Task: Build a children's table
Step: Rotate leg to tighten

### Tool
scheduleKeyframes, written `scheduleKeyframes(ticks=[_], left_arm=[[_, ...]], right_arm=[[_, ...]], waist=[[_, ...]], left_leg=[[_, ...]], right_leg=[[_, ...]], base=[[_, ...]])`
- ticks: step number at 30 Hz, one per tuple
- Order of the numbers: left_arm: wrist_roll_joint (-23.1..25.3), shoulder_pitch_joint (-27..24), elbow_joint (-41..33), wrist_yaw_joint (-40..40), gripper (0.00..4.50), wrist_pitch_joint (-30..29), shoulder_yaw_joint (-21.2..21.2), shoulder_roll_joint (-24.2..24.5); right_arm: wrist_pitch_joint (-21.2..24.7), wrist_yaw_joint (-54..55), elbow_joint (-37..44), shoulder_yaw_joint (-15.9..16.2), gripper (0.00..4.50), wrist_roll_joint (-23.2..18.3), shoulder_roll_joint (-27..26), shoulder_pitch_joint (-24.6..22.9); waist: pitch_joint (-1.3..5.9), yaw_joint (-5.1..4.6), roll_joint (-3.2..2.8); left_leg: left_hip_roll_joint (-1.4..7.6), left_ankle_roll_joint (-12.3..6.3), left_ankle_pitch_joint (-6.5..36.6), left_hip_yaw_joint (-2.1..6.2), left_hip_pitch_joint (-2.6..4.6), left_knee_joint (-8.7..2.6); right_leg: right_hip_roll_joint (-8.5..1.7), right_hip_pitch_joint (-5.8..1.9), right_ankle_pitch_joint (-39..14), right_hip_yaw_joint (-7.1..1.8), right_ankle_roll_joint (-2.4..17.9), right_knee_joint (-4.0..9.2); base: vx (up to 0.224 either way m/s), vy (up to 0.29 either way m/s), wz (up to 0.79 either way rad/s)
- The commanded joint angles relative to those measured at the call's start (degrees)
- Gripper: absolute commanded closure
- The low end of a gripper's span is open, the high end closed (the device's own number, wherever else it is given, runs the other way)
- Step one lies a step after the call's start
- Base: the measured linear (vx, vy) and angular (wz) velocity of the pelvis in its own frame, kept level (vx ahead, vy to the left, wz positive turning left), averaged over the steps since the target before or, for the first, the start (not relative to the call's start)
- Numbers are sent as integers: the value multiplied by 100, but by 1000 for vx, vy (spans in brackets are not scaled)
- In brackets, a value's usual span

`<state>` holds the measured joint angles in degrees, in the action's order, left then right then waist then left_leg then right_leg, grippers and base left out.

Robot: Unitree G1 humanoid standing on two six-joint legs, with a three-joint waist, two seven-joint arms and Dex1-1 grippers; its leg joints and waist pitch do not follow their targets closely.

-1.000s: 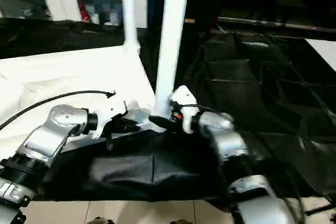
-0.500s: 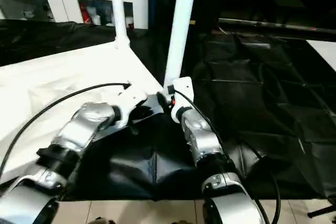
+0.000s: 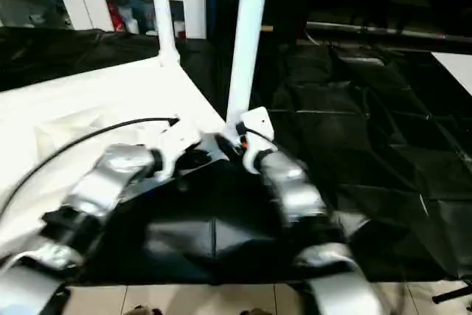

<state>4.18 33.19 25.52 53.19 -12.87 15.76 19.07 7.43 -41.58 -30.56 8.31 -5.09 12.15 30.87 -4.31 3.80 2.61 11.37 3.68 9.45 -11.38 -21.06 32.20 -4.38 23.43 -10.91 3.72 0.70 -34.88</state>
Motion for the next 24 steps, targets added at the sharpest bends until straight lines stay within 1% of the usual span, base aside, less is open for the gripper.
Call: scheduleKeyframes(ticks=[1, 2, 3, 5, 6, 9, 11, 15, 16, 18, 21, 22, 24], left_arm=[[-265, -233, -71, 566, 450, 195, 140, 86], [-296, -264, -119, 688, 450, 225, 161, 158], [-336, -304, -186, 846, 450, 247, 189, 245], [-451, -398, -363, 1206, 450, 301, 246, 407], [-579, -477, -540, 1471, 450, 232, 253, 493], [-737, -554, -739, 1721, 450, 119, 245, 569], [-783, -578, -810, 1795, 450, 89, 234, 593], [-811, -570, -816, 1862, 450, 106, 235, 606], [-799, -557, -789, 1860, 450, 118, 238, 603], [-789, -551, -781, 1850, 450, 117, 239, 601], [-712, -534, -746, 1799, 450, 114, 222, 595], [-701, -533, -746, 1792, 450, 109, 217, 596], [-699, -532, -749, 1788, 450, 103, 213, 597]], right_arm=[[52, -1165, 619, 369, 62, -225, 316, -144], [79, -1371, 723, 429, 62, -255, 462, -199], [149, -1585, 847, 480, 62, -286, 619, -257], [252, -1853, 989, 532, 62, -315, 827, -330], [273, -1912, 1011, 525, 62, -286, 893, -347], [231, -1925, 993, 536, 62, -216, 951, -345], [277, -1957, 1017, 547, 62, -234, 987, -347], [330, -1961, 955, 511, 62, -277, 928, -295], [344, -1951, 914, 488, 89, -297, 863, -273], [341, -1958, 897, 487, 89, -295, 839, -270], [341, -1964, 862, 532, 121, -290, 817, -277], [347, -1964, 860, 533, 121, -298, 816, -275], [353, -1968, 857, 529, 142, -306, 813, -275]], waist=[[338, 52, 52], [341, 57, 47], [344, 62, 56], [323, 88, 56], [323, 96, 55], [315, 107, 57], [317, 127, 47], [317, 137, 57], [316, 137, 54], [324, 133, 58], [324, 137, 55], [323, 132, 62], [324, 130, 61]], left_leg=[[220, -369, 1080, 91, 44, -317], [221, -423, 1017, 86, 42, -311], [213, -448, 976, 80, 47, -307], [220, -424, 1017, 82, 60, -317], [232, -383, 1076, 84, 65, -321], [233, -295, 1131, 84, 80, -332], [243, -262, 1117, 82, 96, -331], [223, -227, 1120, 86, 79, -330], [224, -223, 1121, 88, 81, -331], [218, -232, 1072, 86, 76, -323], [220, -252, 1012, 84, 80, -318], [220, -253, 1016, 85, 79, -319], [219, -245, 1051, 87, 79, -317]], right_leg=[[-400, -289, -1068, -308, 987, 425], [-396, -278, -918, -311, 1038, 400], [-379, -272, -882, -303, 1090, 391], [-392, -266, -1022, -303, 1131, 412], [-400, -263, -1119, -307, 1136, 409], [-401, -243, -1281, -307, 1149, 424], [-404, -239, -1263, -313, 1157, 420], [-396, -256, -1216, -308, 1128, 407], [-397, -254, -1223, -308, 1122, 408], [-396, -262, -1169, -310, 1121, 402], [-390, -261, -1060, -306, 1152, 390], [-390, -263, -1064, -304, 1151, 388], [-394, -265, -1134, -304, 1140, 394]], base=[[0, 0, 0], [0, 0, 0], [0, 0, 0], [0, 0, 0], [0, 0, 0], [0, 0, 0], [0, 0, 0], [0, 0, 0], [0, 0, 0], [0, 0, 0], [0, 0, 0], [0, 0, 0], [0, 0, 0]])
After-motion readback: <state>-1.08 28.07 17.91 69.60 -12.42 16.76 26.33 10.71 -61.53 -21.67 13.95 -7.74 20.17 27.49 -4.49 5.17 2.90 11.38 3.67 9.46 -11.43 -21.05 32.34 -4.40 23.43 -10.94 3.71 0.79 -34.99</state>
